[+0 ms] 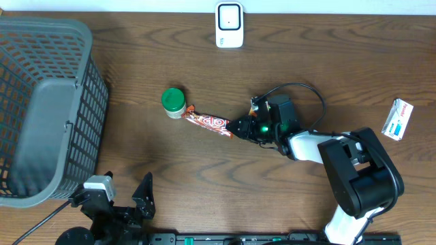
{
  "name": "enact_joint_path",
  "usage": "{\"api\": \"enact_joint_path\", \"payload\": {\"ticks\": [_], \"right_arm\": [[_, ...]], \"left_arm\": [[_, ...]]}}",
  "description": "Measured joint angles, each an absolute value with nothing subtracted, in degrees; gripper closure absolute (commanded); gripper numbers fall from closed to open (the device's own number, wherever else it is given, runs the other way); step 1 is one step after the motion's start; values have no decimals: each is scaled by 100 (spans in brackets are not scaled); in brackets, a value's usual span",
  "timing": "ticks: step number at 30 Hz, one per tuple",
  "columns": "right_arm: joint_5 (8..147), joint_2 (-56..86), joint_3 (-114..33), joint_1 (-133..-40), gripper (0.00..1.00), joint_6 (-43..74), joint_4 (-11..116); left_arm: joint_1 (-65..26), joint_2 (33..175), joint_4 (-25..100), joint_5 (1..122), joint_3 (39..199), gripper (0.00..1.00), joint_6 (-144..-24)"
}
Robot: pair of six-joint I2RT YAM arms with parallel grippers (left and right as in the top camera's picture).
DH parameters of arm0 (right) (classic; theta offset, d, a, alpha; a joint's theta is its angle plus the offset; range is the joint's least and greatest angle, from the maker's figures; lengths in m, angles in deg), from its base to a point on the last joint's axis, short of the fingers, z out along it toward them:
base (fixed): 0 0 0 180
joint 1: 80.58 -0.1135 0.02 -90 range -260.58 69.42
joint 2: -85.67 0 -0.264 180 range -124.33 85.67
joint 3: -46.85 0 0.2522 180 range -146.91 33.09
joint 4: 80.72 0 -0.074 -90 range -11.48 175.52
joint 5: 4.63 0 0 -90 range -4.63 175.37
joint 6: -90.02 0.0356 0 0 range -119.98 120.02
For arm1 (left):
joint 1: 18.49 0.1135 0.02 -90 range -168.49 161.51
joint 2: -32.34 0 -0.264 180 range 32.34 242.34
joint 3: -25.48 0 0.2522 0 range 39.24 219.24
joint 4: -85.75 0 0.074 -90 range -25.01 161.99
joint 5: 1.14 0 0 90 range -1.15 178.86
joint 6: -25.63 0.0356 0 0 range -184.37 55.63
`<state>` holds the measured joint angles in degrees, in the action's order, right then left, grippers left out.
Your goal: Scan the item barcode
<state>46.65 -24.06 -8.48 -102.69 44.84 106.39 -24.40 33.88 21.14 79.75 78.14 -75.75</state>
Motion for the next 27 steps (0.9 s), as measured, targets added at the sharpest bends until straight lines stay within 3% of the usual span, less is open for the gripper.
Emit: {"api": "enact_joint_path", "payload": {"ticks": [3,15,20,24,27], "right_arm": [[4858,-2454,-795,-10332,99,4460,10641],[5043,-2237,-677,-10419,99,3808,10597],[5658,-948,-452,-10443,99,3059,9386],[6311,1054,-469,-10446,99,2230,8366],[6735,2206,-500,-10457,53,1666,7622]], "left_arm": [[-2440,3390,2112,7975,7814,6,-7575],[-2440,3388,2114,7975,7814,6,-7575],[-2440,3390,2116,7975,7814,6,-7575],[-2440,3388,2116,7977,7814,6,-7575],[-2440,3392,2107,7973,7814,6,-7575]]}}
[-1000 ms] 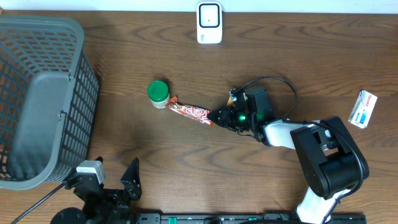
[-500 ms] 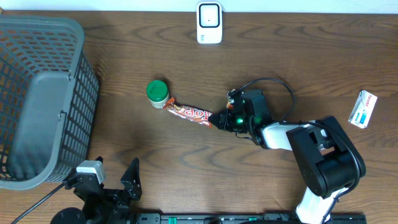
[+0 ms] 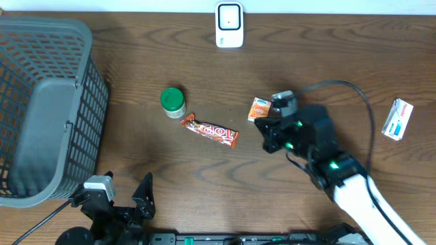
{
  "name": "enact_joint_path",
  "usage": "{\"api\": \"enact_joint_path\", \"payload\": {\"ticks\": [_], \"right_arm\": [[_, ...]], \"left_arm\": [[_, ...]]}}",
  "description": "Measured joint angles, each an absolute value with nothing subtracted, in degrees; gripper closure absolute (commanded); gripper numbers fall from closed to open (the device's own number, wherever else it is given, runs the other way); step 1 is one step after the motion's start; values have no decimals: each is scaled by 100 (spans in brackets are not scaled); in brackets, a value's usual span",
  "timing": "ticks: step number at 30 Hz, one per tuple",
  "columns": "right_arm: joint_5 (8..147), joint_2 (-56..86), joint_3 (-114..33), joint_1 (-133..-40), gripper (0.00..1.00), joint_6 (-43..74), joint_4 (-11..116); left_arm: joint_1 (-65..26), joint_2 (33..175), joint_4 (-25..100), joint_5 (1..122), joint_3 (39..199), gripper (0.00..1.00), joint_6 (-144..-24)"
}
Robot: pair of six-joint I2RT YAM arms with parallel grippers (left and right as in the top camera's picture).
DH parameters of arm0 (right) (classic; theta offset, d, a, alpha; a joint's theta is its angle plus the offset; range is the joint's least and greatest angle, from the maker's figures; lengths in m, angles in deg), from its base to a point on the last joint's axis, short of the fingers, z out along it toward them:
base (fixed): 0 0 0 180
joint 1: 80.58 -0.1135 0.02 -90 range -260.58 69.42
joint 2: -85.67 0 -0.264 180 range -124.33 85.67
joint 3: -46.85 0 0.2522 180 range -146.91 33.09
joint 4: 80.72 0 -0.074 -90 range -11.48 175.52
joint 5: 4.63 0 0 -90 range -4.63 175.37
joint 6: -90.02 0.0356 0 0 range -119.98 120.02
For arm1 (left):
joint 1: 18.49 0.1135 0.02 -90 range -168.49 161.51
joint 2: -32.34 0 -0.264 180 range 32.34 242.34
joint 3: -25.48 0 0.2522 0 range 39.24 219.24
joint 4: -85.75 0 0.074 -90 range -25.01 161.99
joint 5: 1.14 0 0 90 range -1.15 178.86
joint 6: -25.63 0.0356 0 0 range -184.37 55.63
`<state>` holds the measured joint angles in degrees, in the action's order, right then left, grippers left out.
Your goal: Scan the item barcode
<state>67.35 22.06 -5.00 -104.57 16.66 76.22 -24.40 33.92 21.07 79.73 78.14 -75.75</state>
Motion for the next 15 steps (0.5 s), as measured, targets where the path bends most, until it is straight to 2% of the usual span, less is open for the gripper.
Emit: {"api": "enact_joint_path", "payload": {"ticks": [2,4,5,8,9,10,15], "right_arm": [[6871,2484,-511,-10452,24,1520,7146],[6864,2409,-509,-10452,8,1406,6855],[6779,2263,-509,-10452,4,1295,6811],[6340,1666,-509,-10454,3,917,6951],[6163,1360,-509,-10454,5,733,7083],[6023,1098,-509,-10454,11,558,7192],[5092,-214,-922,-10454,19,-336,7183]], "left_arm": [[-2440,3394,2112,7975,7814,6,-7575],[-2440,3394,2114,7975,7814,6,-7575],[-2440,3394,2114,7975,7814,6,-7575],[-2440,3394,2110,7975,7814,6,-7575],[-2440,3394,2110,7975,7814,6,-7575],[-2440,3394,2116,7975,7814,6,-7575],[-2440,3394,2112,7975,7814,6,-7575]]}}
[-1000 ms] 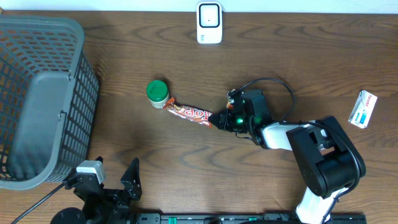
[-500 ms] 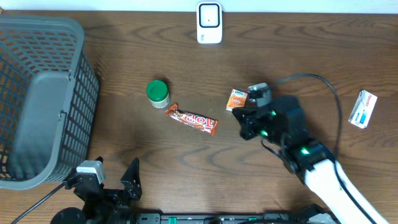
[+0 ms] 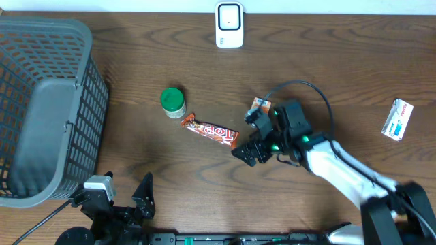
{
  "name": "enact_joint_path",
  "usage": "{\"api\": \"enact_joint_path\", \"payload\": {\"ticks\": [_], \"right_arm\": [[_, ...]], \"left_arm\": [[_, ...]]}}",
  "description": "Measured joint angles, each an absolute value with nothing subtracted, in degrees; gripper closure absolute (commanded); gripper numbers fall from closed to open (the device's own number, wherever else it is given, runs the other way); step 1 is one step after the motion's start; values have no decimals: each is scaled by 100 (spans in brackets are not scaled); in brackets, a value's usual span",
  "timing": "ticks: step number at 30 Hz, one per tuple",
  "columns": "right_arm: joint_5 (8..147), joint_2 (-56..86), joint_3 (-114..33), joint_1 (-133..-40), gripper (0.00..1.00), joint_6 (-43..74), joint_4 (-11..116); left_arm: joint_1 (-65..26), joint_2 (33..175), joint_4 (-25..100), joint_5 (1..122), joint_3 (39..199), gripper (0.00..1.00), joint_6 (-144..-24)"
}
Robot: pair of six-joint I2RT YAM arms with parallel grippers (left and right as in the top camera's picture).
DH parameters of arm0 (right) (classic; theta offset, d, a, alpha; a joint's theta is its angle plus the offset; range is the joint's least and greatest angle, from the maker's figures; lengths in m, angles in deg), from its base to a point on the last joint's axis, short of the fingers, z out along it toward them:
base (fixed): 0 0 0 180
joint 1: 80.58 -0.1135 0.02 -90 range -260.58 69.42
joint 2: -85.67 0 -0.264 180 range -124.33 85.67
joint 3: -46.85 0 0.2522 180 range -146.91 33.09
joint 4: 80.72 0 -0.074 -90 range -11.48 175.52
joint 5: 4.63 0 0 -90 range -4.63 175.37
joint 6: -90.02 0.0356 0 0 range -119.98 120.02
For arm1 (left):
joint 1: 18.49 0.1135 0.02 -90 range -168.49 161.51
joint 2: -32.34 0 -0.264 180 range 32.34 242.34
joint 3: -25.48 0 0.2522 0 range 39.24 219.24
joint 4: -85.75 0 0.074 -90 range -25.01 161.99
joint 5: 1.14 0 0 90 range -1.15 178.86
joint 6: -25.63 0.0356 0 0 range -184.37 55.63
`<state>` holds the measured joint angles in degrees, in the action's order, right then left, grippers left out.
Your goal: Scan the item barcode
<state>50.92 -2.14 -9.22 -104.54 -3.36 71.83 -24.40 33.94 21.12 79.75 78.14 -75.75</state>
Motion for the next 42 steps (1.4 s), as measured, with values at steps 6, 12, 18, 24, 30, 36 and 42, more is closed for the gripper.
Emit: {"api": "enact_joint_path", "payload": {"ticks": [6,12,18,24,30,36,42], "right_arm": [[4904,-985,-1720,-10454,21,-1033,7041],[4897,-1859,-1899,-10454,24,-1260,7039],[4759,-2144,-2109,-10443,23,-1337,7227],[4731,-2198,-2124,-10443,55,-1374,7356],[4768,-2325,-2124,-10470,79,-1475,7091],[4329,-2447,-2211,-10588,15,-1510,7347],[4305,-2495,-2290,-10658,32,-1405,7476]], "left_arm": [[-2440,3394,2110,7975,7814,6,-7575],[-2440,3394,2110,7975,7814,6,-7575],[-2440,3394,2110,7975,7814,6,-7575],[-2440,3394,2112,7975,7814,6,-7575],[-2440,3394,2110,7975,7814,6,-7575],[-2440,3394,2114,7975,7814,6,-7575],[-2440,3394,2110,7975,7814,6,-7577]]}}
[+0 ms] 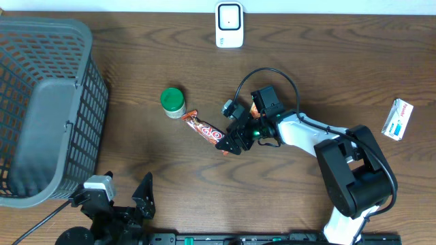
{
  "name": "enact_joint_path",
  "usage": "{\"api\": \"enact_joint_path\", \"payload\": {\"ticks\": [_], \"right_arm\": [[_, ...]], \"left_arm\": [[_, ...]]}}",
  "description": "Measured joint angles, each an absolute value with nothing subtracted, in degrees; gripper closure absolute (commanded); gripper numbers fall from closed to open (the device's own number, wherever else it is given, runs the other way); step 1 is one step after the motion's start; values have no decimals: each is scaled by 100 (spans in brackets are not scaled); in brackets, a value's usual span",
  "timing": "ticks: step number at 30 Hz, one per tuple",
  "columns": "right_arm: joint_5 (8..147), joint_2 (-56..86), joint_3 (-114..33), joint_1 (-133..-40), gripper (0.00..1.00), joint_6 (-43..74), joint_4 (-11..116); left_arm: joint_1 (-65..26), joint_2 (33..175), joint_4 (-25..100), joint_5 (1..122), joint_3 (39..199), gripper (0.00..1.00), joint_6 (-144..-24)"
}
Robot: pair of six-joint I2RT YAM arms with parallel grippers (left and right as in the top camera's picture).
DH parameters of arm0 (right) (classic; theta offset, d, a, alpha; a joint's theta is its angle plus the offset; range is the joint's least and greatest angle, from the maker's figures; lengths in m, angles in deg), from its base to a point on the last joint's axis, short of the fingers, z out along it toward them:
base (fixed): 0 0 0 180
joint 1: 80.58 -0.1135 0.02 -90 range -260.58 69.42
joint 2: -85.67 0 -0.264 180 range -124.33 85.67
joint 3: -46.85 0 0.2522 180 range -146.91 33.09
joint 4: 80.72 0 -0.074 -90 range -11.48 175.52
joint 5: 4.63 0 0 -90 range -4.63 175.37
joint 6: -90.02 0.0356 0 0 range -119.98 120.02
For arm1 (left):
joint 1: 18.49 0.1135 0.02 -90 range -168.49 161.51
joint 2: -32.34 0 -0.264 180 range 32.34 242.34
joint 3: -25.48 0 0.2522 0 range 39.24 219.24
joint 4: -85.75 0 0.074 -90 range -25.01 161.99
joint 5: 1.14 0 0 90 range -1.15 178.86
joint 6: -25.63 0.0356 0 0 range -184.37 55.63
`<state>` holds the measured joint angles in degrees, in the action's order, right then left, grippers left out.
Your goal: Scan the item barcode
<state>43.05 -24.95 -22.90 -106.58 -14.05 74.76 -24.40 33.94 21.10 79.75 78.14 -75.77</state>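
The orange candy bar lies slanted on the table just right of a green-lidded jar. My right gripper sits low at the bar's lower right end, its dark fingers closed around the wrapper tip. The white barcode scanner stands at the table's far edge, well above the bar. Parked at the near left edge is my left gripper, away from everything; its jaw state does not show.
A large grey mesh basket fills the left side. A small orange packet peeks out beside the right arm. A white and blue box lies at the far right.
The right gripper has moved left and slightly up, from below the bar's right end onto that end. The bar has turned steeper, with its right end shifted left.
At first the right gripper was at the bar's right end. Then it was raised off to the right, the bar and orange packet lying free. After that it hung low beside the bar's right end, and now it grips that end, the bar turned.
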Motion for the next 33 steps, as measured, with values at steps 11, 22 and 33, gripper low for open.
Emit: {"api": "enact_joint_path", "payload": {"ticks": [11,22,33], "right_arm": [[4486,-2605,-2399,-10922,74,-1365,7098],[4010,-2913,-2474,-11200,99,-898,7078],[7491,-1623,-3057,-11206,99,-653,4604]], "left_arm": [[-2440,3394,2112,7975,7814,6,-7575],[-2440,3394,2110,7975,7814,6,-7575],[-2440,3394,2114,7975,7814,6,-7575]]}}
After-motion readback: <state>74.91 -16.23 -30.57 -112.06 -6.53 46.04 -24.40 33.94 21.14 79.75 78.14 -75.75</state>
